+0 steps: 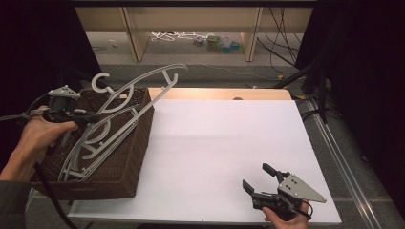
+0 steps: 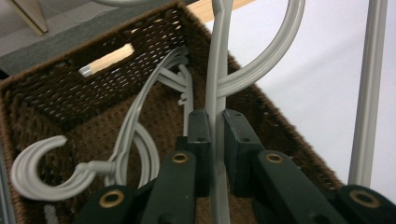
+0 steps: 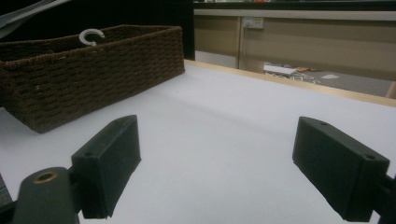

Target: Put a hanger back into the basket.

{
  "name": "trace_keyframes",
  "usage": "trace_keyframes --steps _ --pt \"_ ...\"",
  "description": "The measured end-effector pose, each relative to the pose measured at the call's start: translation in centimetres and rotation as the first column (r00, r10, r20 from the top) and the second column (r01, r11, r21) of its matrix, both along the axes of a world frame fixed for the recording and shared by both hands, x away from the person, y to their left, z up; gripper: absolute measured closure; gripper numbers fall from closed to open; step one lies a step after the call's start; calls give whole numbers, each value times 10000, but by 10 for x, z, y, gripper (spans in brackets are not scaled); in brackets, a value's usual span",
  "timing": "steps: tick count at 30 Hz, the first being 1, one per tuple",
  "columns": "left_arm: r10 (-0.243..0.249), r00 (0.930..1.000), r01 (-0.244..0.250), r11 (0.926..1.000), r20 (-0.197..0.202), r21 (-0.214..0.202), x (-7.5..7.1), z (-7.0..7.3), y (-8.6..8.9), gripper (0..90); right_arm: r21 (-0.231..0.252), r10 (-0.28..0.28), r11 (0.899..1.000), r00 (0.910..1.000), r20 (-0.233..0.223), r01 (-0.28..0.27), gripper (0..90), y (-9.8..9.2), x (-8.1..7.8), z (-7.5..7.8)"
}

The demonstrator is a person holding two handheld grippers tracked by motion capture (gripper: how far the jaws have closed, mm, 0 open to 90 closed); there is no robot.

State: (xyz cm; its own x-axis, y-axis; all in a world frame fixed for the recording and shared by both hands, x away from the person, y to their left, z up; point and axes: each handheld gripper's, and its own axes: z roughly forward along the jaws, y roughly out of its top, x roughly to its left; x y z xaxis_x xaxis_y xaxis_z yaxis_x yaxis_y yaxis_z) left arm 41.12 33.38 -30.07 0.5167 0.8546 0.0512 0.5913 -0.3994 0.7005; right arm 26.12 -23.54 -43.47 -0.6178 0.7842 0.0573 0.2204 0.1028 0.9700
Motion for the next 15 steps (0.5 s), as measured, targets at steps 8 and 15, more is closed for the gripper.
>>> trace_keyframes --steps 8,15 --pt "568 9984 -568 9984 20 76 5 -12 14 818 29 -81 10000 10000 44 81 159 1 0 0" --pt "906 9959 -906 9959 -20 57 8 -26 24 818 221 12 9998 10000 87 -14 159 2 1 -2"
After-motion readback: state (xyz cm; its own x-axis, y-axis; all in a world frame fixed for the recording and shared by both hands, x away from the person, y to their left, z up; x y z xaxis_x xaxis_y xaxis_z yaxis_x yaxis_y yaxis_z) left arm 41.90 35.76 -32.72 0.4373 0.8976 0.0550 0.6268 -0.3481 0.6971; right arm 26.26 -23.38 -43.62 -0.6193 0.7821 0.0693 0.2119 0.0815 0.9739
